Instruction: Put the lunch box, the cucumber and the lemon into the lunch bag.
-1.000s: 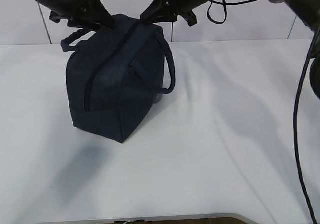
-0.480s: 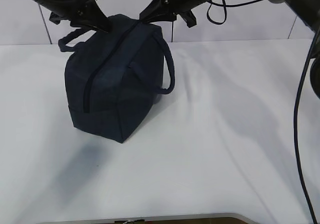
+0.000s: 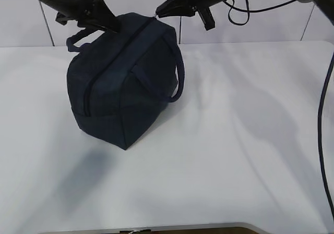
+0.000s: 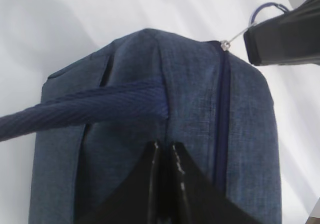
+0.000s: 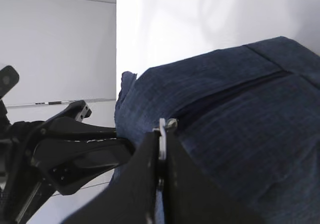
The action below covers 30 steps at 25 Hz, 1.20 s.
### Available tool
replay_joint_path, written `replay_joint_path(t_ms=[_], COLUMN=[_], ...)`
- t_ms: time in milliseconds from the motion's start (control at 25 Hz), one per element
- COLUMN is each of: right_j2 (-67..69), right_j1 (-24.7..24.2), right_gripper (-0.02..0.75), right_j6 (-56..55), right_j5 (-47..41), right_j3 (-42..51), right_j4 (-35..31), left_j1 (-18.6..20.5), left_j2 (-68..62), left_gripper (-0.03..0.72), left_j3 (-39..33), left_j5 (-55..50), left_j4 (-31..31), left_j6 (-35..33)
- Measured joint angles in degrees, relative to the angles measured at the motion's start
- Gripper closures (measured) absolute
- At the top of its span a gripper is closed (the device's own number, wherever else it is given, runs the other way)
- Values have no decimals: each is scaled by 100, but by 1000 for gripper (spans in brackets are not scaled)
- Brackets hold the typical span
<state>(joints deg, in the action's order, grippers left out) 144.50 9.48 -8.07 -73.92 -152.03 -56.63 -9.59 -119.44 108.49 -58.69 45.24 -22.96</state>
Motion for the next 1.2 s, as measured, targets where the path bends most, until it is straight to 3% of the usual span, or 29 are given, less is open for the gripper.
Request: replay_joint_path(t_ms=[560,1200], right_j2=[200,512], right_j1=[-98,-310], right_gripper=[733,733], right_j6=[-1118,-1146], right_j5=[-3,-51], right_j3=[0,0], right_j4=[-358,-459], left_j1=[0,0], left_j2=[0,0], left_gripper=[697,697], left_j3=[18,18], left_j5=[-295,-587], left_j4=[-7,-170], left_j6=[-127,-255])
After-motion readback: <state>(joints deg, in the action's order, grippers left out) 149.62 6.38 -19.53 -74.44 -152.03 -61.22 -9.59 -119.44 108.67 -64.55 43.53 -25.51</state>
